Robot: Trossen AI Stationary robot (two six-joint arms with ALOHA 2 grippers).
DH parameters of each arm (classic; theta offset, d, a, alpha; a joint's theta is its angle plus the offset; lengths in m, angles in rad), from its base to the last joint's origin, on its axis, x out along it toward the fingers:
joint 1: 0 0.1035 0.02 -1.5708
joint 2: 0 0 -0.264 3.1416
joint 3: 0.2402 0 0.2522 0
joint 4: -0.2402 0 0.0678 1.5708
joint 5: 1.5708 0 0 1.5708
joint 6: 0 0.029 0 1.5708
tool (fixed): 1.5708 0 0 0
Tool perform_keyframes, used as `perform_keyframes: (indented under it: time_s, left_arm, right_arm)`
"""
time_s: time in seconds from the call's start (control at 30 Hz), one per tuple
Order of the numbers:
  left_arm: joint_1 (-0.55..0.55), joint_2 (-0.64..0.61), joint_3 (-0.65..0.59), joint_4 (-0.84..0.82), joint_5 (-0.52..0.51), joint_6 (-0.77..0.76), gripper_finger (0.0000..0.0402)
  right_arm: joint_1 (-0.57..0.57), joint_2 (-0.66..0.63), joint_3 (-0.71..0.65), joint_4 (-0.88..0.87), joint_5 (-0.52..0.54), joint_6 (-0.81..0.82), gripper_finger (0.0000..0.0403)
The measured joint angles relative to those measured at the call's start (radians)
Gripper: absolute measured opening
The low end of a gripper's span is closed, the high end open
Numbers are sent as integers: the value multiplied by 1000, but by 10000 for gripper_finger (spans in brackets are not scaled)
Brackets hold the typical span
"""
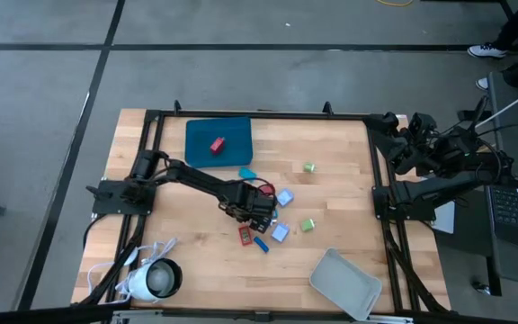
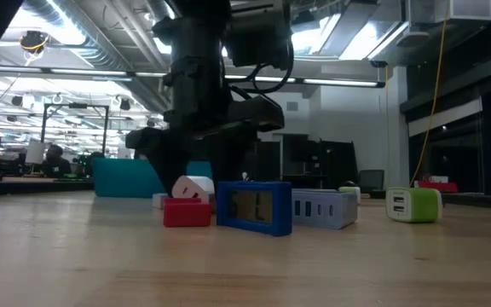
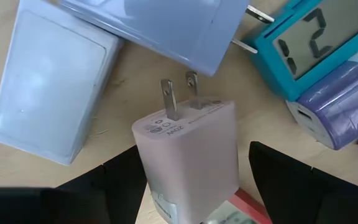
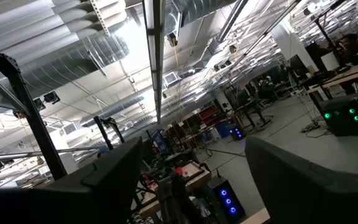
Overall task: Pick & Place Office items
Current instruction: Put the white charger adapter into the blue bin
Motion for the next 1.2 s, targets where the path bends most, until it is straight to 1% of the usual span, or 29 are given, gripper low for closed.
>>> perform_keyframes:
  time_s: [0.1, 0.23, 0.43, 0.53, 0.6, 0.67, 0.73, 0.87, 0.93, 1.03, 1.1, 1.2]
  left_arm:
    - [3, -2, -1, -1, -7, 16, 246]
    - [15, -1, -3, -4, 19, 53, 188]
    - [33, -2, -3, 7, 61, 101, 187]
    - [36, -26, -7, 25, 69, 103, 187]
    - [35, -50, -7, 90, 62, 102, 186]
    - [35, -108, -6, 82, 59, 92, 186]
    - [31, -155, -3, 107, 37, 70, 186]
    - [21, -263, -4, 64, -47, 34, 186]
    - [24, -315, -2, -4, -87, 29, 186]
    - [50, -361, -3, -148, -166, 46, 186]
    - [85, -390, -4, -233, -203, 78, 186]
    - [162, -416, -4, -278, -239, 168, 186]
  right_arm:
    - [0, 0, 0, 0, 0, -3, 288]
    - [0, 0, 0, -1, 0, -16, 288]
    - [0, 0, 0, -15, 0, -19, 288]
    - [0, 0, 0, -34, 0, -19, 288]
    - [0, 0, 0, -37, 0, -19, 288]
    - [0, 0, 0, -36, 1, -19, 288]
    - [0, 0, 0, -36, 1, -19, 288]
    - [0, 0, 0, -34, 2, -19, 288]
    - [0, 0, 0, -31, 4, -19, 288]
    - [-1, 0, 0, -29, 4, -20, 288]
    - [-2, 0, 0, -29, 9, -20, 288]
    - [-2, 0, 0, -28, 12, -22, 288]
